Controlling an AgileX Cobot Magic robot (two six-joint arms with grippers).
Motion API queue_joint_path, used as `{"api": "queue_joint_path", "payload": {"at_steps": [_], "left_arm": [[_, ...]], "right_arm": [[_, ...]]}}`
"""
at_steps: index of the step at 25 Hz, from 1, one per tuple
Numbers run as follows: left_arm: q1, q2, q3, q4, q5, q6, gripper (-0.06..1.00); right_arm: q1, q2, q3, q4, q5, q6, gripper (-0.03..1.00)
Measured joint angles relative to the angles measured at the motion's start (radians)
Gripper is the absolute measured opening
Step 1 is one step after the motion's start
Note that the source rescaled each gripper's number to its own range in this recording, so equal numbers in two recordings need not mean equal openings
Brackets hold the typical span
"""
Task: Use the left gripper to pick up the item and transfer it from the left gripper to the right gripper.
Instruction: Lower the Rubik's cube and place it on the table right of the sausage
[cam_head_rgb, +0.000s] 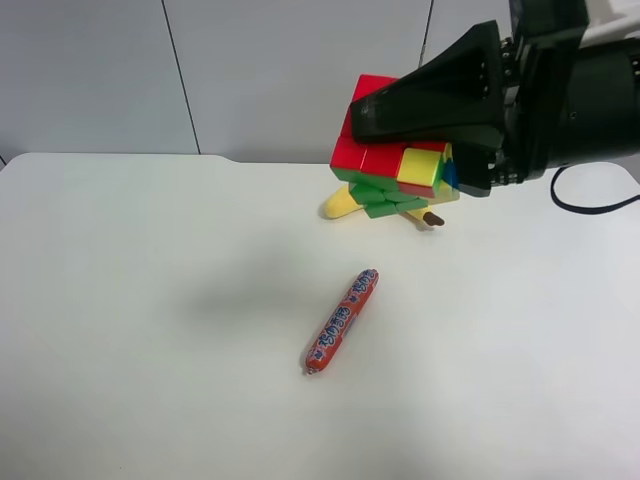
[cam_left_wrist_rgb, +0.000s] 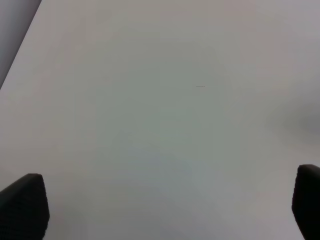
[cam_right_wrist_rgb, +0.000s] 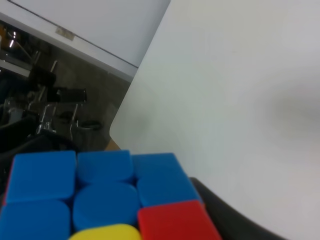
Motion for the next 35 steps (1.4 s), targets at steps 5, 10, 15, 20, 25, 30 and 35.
{"api": "queue_joint_path", "payload": {"at_steps": [5,10,15,20,25,30,35], "left_arm": [[0.000,0.000,0.000,0.000,0.000,0.000,0.99],[0.000,0.000,0.000,0.000,0.000,0.000,0.99],[0.000,0.000,0.000,0.000,0.000,0.000,0.99],[0.000,0.000,0.000,0.000,0.000,0.000,0.99],[0.000,0.000,0.000,0.000,0.000,0.000,0.99],[0.000,0.000,0.000,0.000,0.000,0.000,0.99],[0.000,0.000,0.000,0.000,0.000,0.000,0.99]], "right_arm": [[0.000,0.000,0.000,-0.001,0.000,0.000,0.00],[0.000,0.000,0.000,-0.040,-0.009,0.001,0.00],[0.000,0.000,0.000,-0.246,-0.120,0.101,0.00],[0.000,0.000,0.000,-0.539,-0.239,0.292,0.00],[0.000,0.000,0.000,-0.806,-0.279,0.462,0.00],[0.000,0.009,0.000,-1.013,-0.282,0.588,0.00],[0.000,0.087,0.000,-1.106,-0.280,0.628,0.00]]}}
